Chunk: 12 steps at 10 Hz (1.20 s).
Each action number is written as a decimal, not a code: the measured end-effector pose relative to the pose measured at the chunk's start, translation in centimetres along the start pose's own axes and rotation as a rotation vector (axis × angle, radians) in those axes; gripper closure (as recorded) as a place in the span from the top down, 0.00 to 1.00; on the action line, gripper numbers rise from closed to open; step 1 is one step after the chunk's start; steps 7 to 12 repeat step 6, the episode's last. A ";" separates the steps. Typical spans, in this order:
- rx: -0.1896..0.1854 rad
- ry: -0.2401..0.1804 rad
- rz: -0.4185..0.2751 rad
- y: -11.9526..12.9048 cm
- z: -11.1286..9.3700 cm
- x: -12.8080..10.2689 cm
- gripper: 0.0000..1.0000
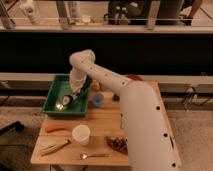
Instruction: Place brush in tray
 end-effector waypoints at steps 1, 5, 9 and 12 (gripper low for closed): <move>-0.002 -0.001 -0.009 -0.6 -0.3 -0.2 0.02; -0.017 -0.011 -0.053 -4.7 0.6 -1.9 0.10; -0.020 -0.006 -0.046 -4.3 0.7 -1.7 0.20; -0.020 -0.006 -0.046 -4.3 0.7 -1.7 0.20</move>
